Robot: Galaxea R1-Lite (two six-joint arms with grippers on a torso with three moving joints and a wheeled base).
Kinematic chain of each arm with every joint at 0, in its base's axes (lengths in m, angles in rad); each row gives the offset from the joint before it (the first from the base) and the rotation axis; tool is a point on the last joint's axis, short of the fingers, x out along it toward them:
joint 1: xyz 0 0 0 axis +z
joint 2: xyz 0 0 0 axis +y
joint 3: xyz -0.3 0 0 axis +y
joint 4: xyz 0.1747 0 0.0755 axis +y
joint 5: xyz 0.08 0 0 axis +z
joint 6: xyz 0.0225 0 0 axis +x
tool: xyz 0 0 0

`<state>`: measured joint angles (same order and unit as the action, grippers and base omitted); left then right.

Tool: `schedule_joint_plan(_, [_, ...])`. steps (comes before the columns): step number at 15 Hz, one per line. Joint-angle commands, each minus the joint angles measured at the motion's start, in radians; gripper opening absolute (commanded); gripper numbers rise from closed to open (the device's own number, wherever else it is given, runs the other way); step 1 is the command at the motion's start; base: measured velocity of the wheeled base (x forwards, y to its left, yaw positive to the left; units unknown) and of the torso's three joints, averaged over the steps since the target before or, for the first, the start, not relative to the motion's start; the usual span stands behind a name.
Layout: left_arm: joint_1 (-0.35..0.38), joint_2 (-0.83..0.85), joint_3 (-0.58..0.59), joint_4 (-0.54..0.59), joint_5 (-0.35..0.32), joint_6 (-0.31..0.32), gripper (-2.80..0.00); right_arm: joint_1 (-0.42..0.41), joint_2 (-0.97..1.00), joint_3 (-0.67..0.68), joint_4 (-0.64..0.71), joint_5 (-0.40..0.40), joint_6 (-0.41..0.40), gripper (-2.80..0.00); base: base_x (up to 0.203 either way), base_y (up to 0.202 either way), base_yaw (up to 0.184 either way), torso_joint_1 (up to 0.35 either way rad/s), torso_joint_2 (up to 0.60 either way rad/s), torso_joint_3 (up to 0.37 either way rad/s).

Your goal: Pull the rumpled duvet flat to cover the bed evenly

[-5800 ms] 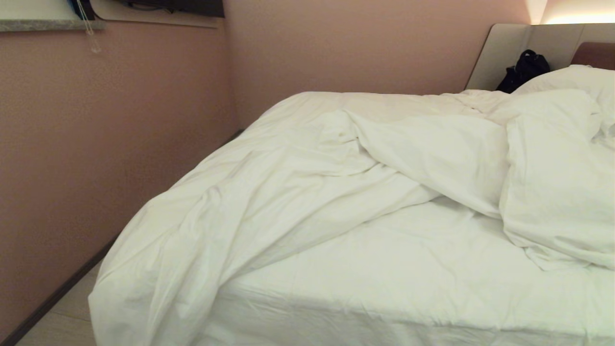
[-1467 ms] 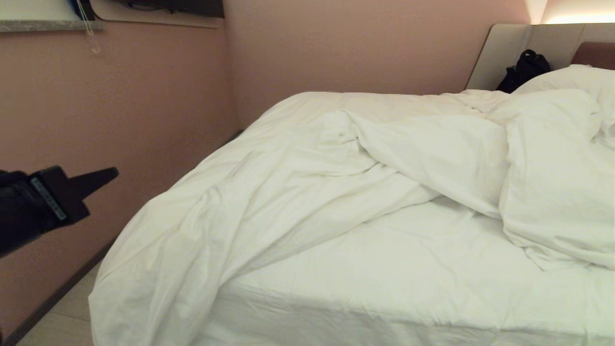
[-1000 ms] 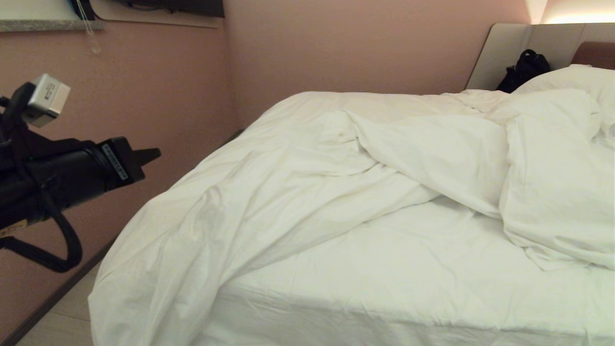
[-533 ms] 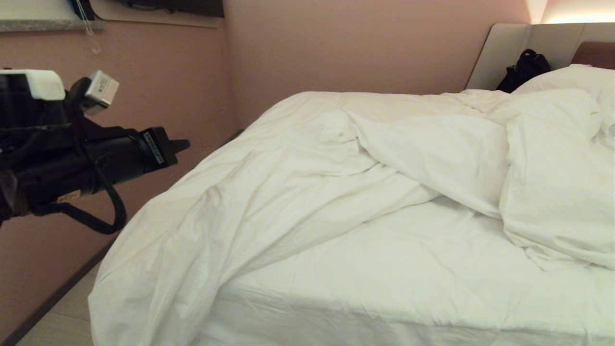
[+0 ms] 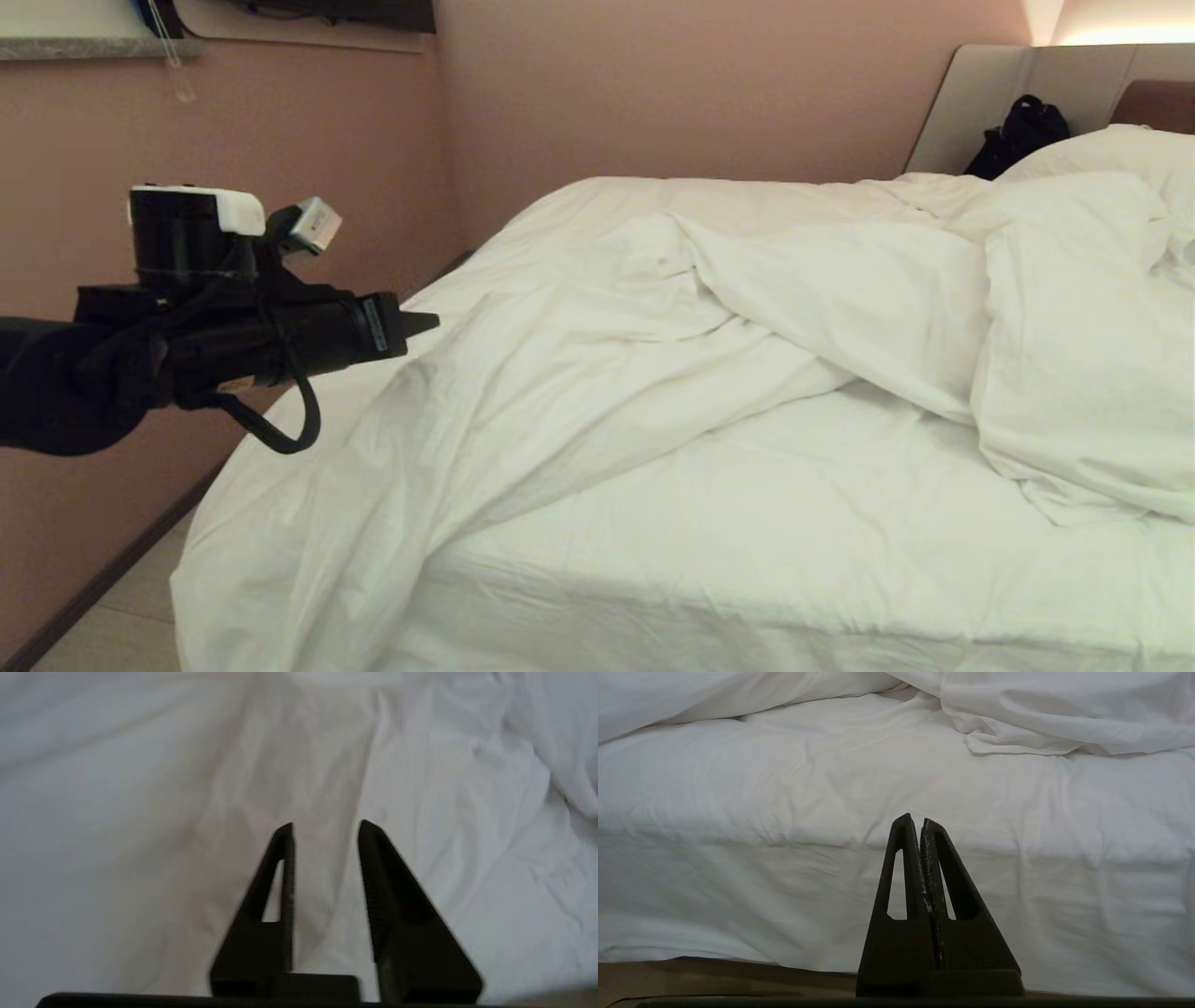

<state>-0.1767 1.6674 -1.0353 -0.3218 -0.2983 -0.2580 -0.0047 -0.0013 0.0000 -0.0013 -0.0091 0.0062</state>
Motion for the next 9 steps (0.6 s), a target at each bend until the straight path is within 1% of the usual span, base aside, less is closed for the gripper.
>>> schedule_joint_plan(1, [-0.007,-0.004,-0.001,0.046,-0.048,0.069,0.0,0.0,0.001,0.0,0.0,0.0,0.0,-2.8,0.0,0.0,0.0,0.0,0.0,0.0])
schedule_joint_plan(3, [-0.007,-0.005,0.006,0.056,-0.058,0.145,0.0,0.0,0.001,0.0,0.0,0.0,0.0,-2.8,0.0,0.0,0.0,0.0,0.0,0.0])
schedule_joint_plan(4, [-0.006,-0.008,0.011,0.059,-0.058,0.169,0.0,0.0,0.001,0.0,0.0,0.0,0.0,-2.8,0.0,0.0,0.0,0.0,0.0,0.0])
schedule_joint_plan(7, [-0.007,-0.009,0.005,0.112,-0.051,0.244,0.0,0.0,0.001,0.0,0.0,0.0,0.0,-2.8,0.0,0.0,0.0,0.0,0.0,0.0])
schedule_joint_plan(8, [-0.007,-0.008,0.006,0.124,-0.047,0.287,0.0,0.0,0.001,0.0,0.0,0.0,0.0,-2.8,0.0,0.0,0.0,0.0,0.0,0.0])
schedule_joint_plan(9, [-0.007,-0.008,0.006,0.128,-0.042,0.311,0.0,0.0,0.001,0.0,0.0,0.0,0.0,-2.8,0.0,0.0,0.0,0.0,0.0,0.0])
